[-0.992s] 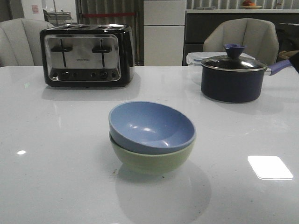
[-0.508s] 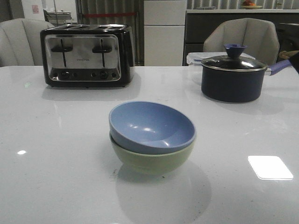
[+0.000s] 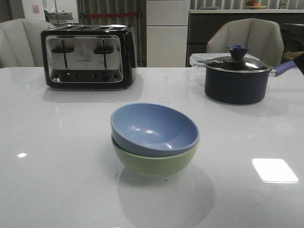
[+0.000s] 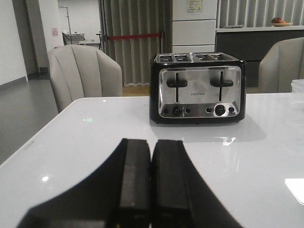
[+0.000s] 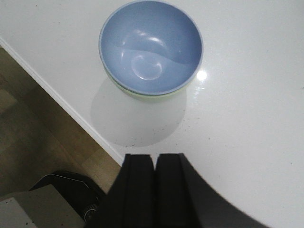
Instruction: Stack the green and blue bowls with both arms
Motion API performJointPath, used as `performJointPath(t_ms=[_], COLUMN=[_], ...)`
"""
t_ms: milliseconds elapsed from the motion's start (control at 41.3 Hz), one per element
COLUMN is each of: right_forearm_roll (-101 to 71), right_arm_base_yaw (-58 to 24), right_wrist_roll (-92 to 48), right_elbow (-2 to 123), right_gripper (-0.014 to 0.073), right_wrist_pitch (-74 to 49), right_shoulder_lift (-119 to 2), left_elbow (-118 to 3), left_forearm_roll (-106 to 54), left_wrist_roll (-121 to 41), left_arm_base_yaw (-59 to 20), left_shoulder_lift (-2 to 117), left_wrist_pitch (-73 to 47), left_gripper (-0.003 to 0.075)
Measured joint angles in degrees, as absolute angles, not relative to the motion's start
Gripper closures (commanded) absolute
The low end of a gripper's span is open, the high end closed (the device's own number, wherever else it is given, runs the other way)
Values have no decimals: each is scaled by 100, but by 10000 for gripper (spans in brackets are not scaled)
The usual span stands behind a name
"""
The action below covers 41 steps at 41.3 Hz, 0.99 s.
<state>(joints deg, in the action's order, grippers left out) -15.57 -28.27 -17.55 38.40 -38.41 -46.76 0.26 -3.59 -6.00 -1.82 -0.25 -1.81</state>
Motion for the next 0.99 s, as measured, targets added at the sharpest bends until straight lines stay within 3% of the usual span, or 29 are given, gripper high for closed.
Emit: performJointPath(t_ms=[218,629,992], right_forearm_roll=[-1445,-1320,-1320], right_arm_base_yaw=[-2629,-130,37], right_wrist_roll=[-1755,-1755,-1755], right_elbow=[3662,1207,-158], right_gripper=[564,564,564], right_wrist_pitch=[-3736,-1545,-762], right_shoulder_lift=[-4442,-1159,59], left_elbow=[26,26,26], left_forearm_roll=[-359,-359,-359], left_wrist_roll=[-600,-600,-600], left_arm_base_yaw=[-182,-182,-182], left_shoulder_lift=[-25,-25,-25], left_wrist_pitch=[-164,-152,-152], left_gripper=[620,620,620])
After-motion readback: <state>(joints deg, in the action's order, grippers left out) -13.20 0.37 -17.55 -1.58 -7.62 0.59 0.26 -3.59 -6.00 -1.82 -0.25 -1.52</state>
